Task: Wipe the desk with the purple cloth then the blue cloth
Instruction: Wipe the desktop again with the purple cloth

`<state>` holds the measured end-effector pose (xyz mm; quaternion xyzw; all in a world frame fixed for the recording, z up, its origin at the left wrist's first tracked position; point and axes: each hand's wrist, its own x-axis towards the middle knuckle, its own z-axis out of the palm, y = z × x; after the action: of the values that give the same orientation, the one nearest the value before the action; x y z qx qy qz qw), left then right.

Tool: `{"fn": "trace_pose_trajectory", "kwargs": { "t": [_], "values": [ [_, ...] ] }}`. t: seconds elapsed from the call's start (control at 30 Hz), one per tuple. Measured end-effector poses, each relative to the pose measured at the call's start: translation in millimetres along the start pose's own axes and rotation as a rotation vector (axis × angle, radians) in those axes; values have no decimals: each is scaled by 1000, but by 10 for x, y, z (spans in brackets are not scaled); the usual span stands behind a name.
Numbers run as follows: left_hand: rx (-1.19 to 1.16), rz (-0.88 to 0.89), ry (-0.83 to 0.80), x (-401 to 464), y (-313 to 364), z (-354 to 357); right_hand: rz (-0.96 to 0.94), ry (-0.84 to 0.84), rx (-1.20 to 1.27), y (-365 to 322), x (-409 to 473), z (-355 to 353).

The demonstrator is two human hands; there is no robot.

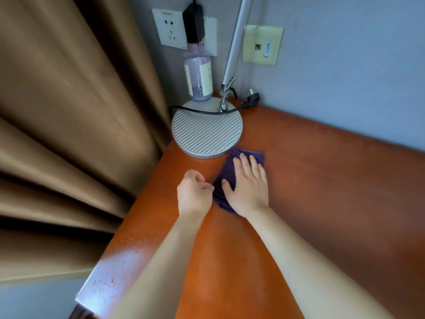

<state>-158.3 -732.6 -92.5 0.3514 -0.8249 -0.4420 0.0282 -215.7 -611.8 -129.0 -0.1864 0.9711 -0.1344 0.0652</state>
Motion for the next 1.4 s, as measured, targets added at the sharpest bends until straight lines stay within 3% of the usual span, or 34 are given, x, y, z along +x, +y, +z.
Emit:
{"fn": "trace_pose_trajectory", "kwargs": {
  "t": [0.17, 0.23, 0.4, 0.7, 0.83, 0.97, 1.1, 1.27, 1.4],
  "values": [
    [-12, -177, 80, -12, -146, -226, -286, -67, 24, -302, -44, 94],
    [6, -154, 64, -14, -123, -222, -264, -59, 16, -190, -3, 94],
    [74, 22, -10, 85, 175, 175, 10, 22, 27, 286, 114, -5],
    [-8, 210, 178, 354, 712, 969, -51, -26, -46, 955, 1161, -330],
    [58, 281, 94, 480, 961, 1220, 65, 3, -57, 1316, 1121, -430],
    [118, 303, -92, 245, 1157, 1446, 271, 37, -52, 1670, 676, -503],
    [177, 242, -235, -153, 1064, 1366, 421, 109, -2, 1494, -94, -362],
    [258, 89, -354, -436, 583, 846, 356, 58, 21, 830, -928, -138],
    [289, 132, -253, -273, 663, 882, 207, 40, -40, 943, -603, -157]
  ]
}}
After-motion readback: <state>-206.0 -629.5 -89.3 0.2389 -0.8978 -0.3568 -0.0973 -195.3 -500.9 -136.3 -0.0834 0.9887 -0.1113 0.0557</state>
